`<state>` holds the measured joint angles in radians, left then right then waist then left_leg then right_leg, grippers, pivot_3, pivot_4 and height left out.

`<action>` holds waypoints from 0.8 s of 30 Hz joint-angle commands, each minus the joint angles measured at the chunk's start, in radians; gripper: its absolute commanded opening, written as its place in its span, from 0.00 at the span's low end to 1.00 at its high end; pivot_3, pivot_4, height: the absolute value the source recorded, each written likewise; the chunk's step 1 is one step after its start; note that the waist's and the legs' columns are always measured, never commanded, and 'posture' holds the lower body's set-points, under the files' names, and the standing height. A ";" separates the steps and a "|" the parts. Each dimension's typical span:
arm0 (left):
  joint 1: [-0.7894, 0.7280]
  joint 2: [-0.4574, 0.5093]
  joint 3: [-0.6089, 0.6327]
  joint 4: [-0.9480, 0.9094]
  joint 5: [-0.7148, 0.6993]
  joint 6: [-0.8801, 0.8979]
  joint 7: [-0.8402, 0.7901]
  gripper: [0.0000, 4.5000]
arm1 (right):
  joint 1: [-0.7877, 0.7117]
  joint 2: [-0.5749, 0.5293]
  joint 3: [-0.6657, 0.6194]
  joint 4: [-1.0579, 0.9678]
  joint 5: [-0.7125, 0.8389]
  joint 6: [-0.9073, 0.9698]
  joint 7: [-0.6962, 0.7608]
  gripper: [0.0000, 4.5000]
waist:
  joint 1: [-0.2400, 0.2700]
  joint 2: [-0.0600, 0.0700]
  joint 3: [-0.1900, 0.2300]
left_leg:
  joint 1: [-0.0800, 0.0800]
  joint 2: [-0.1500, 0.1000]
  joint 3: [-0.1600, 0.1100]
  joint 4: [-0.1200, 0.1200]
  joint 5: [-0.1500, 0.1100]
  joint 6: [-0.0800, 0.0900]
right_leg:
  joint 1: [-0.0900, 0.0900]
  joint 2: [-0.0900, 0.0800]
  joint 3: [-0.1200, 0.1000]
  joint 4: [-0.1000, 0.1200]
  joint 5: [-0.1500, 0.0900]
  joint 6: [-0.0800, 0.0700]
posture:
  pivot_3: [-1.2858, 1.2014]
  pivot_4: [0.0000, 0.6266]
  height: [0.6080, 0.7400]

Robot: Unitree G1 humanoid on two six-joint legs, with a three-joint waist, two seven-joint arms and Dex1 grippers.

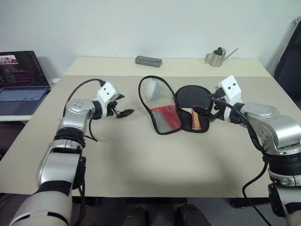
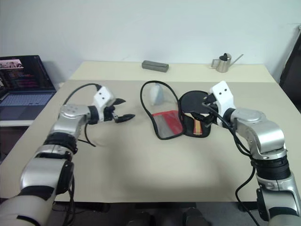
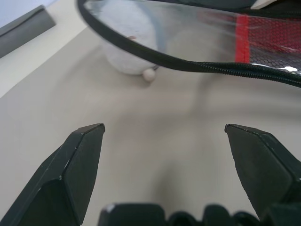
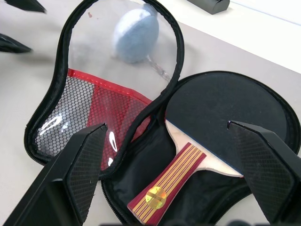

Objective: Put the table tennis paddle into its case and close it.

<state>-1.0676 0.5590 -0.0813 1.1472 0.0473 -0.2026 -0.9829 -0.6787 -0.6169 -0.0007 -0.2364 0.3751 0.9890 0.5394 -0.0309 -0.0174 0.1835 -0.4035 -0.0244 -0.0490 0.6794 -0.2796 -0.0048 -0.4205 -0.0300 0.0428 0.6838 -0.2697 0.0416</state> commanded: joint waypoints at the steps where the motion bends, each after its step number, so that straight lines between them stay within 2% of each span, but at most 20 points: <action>1: -0.056 -0.007 -0.007 0.046 0.035 -0.029 0.040 1.00 | 0.009 -0.015 -0.040 -0.056 0.007 0.000 -0.007 1.00 | -0.002 0.000 0.000 | 0.000 0.000 0.000 0.000 0.000 0.000 | 0.000 0.000 0.000 0.000 0.000 0.000 | 0.52 0.24 1.00; 13: -0.137 -0.107 0.003 0.146 0.084 -0.038 0.141 1.00 | 0.129 -0.091 -0.146 -0.163 0.056 0.042 0.011 1.00 | 0.001 -0.001 0.000 | -0.001 0.000 -0.001 0.000 0.000 0.000 | 0.000 0.000 -0.001 -0.001 0.000 0.000 | 0.52 0.24 1.00; 24: -0.248 -0.157 0.023 0.183 0.095 -0.019 0.177 1.00 | 0.210 -0.087 -0.229 -0.284 0.108 0.125 -0.039 1.00 | 0.001 -0.001 0.000 | -0.002 -0.001 -0.001 0.000 0.000 0.000 | 0.000 0.001 -0.001 -0.001 0.000 0.000 | 0.52 0.24 1.00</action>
<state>-1.2942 0.4078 -0.0723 1.3293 0.1400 -0.2228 -0.8079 -0.4725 -0.6994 -0.1873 -0.4641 0.4617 1.1071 0.5102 -0.0302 -0.0182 0.1839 -0.4050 -0.0255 -0.0496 0.6795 -0.2796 -0.0047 -0.4205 -0.0291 0.0419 0.6828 -0.2697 0.0418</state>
